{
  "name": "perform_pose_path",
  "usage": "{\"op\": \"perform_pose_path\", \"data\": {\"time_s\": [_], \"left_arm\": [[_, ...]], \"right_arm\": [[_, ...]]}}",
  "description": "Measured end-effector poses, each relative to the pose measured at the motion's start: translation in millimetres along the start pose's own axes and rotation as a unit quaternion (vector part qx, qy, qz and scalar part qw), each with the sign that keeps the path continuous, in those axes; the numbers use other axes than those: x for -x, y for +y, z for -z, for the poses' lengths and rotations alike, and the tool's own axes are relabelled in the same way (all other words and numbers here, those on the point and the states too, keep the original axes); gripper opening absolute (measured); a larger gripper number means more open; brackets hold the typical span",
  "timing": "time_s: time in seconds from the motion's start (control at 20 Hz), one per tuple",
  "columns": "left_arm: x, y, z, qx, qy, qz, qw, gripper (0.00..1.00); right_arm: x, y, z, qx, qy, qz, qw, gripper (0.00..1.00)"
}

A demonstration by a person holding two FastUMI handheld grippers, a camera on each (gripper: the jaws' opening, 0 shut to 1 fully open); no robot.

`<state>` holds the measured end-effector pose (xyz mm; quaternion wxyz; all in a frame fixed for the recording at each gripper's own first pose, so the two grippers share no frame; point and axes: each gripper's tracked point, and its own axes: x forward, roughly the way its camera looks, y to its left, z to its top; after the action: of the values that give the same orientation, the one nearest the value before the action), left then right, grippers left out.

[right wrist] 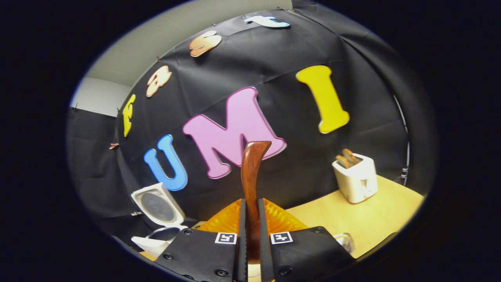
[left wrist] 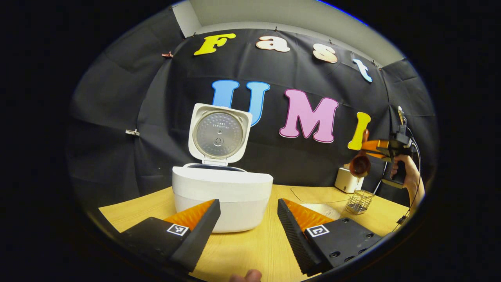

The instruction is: Close the left gripper, press the button to open the rice cooker; take a wooden spoon from the chopstick holder with the right hand, scoop a spoonful of rice and pour it into the rice cooker, then put the wooden spoon back into the chopstick holder.

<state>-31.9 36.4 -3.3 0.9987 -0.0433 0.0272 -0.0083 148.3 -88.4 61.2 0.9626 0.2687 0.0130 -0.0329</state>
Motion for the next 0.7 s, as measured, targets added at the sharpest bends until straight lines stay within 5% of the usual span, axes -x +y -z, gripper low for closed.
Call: {"op": "perform_pose_path", "data": {"time_s": [0.3,0.7], "left_arm": [[-8.2,-15.1,3.3,-0.007,0.006,0.003,1.0,0.94],[-12.3,-22.6,5.9,-0.011,0.01,0.008,1.0,0.94]], "right_arm": [[5.0,-80.7,29.1,0.026,0.004,0.069,0.997,0.17],[22.7,-118.4,42.2,0.015,-0.046,0.137,0.989,0.17]]}}
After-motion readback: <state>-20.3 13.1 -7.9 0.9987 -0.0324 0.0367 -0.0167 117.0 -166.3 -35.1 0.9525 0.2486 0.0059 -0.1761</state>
